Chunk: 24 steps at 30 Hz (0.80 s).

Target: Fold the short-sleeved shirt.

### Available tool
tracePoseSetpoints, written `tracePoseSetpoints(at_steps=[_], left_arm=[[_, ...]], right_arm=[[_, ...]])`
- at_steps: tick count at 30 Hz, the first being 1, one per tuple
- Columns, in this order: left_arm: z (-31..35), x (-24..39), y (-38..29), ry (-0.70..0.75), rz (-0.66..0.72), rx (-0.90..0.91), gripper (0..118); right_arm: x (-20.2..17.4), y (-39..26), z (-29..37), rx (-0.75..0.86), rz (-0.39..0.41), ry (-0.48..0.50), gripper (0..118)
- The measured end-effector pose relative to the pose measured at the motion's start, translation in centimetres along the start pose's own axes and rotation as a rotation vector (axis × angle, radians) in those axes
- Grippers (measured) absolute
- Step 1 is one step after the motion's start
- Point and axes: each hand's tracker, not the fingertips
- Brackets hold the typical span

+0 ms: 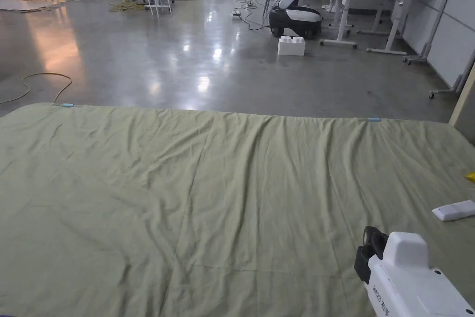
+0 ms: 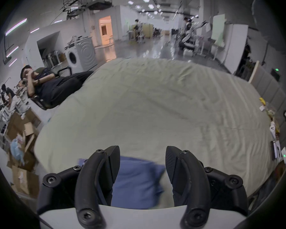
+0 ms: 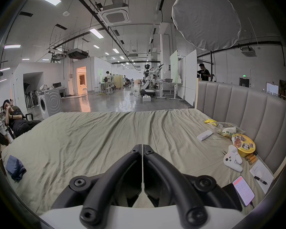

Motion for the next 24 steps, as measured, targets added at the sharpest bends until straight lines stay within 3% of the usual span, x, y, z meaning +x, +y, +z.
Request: tracePoseSetpoints(at_steps=[11,13,16,19,24], left_arm=[[-1.6,17.6,-1.9,-0.097,-0.089,0.358,56],[-1.8,20.3,-1.9,-0.1,-0.138,0.423,49],[-1.0,23.4,-1.8,-0.212,-0.098,0.483,34],[-0.7,25.7,-1.7,-0.177,-0.089,0.504,14],[0.4,28.2,-2.0,-0.144,-0.044,0.562,9]], right_arm=[[-0.8,-0.1,0.0,0.009,-0.013,0.011,2],[-0.9,0.1,0.1,0.016,-0.017,0.012,2],[-1.1,0.3,0.3,0.025,-0.024,0.014,2],[-1.3,0.4,0.4,0.029,-0.026,0.017,2],[-1.4,0.3,0.8,0.04,-0.022,0.004,2]])
